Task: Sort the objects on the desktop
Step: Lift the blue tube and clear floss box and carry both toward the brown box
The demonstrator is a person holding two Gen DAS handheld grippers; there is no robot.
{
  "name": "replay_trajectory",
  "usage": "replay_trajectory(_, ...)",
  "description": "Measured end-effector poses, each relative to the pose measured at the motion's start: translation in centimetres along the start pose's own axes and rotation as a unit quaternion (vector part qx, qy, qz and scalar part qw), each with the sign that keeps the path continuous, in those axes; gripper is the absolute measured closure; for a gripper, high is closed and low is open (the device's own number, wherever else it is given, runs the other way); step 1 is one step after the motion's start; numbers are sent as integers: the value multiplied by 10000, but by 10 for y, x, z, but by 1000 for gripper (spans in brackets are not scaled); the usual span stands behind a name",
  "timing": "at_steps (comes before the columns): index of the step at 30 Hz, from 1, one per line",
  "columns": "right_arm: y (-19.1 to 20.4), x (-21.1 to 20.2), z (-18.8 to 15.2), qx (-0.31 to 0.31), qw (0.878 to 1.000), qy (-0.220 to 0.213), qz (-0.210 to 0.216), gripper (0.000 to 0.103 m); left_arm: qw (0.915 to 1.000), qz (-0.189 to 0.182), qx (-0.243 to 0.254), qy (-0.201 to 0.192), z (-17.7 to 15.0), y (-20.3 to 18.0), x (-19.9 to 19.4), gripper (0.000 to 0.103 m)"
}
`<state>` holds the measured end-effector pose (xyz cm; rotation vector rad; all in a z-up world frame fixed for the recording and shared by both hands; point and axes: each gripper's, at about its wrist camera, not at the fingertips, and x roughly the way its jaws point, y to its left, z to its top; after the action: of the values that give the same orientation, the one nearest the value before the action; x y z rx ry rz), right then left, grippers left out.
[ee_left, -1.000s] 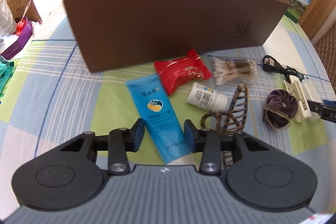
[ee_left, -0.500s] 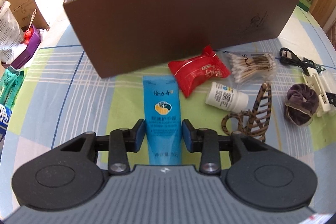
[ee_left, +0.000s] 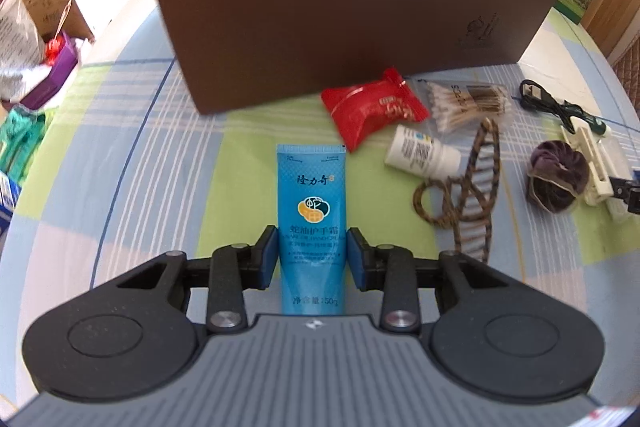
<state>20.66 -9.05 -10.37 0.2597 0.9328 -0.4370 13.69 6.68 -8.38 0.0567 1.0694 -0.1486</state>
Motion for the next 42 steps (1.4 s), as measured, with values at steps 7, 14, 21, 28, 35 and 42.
replay_trajectory(7, 4, -15, -5, 34, 9999, -21, 145, 49, 9998, -53, -101, -137, -10, 1, -23, 72)
replay_trajectory(14, 9, -34, 2, 30, 9991, -348, 228, 49, 9988, -98, -150, -448, -10, -1, -47, 72)
replay_trajectory(21, 20, -48, 9, -49, 9975, -564, 426, 49, 9975, -158, -169, -673, -10, -3, -64, 72)
replay_trajectory(28, 29, -53, 11, -107, 9964, -639, 538, 49, 9963, -193, -178, -815, -7, -4, -74, 72)
replay_trajectory(35, 31, -57, 16, -144, 9956, -727, 578, 49, 9953, -246, -138, -932, -2, -6, -80, 72)
replay_trajectory(42, 35, -60, 22, -199, 9945, -815, 626, 49, 9939, -294, -81, -1057, 5, -8, -87, 72)
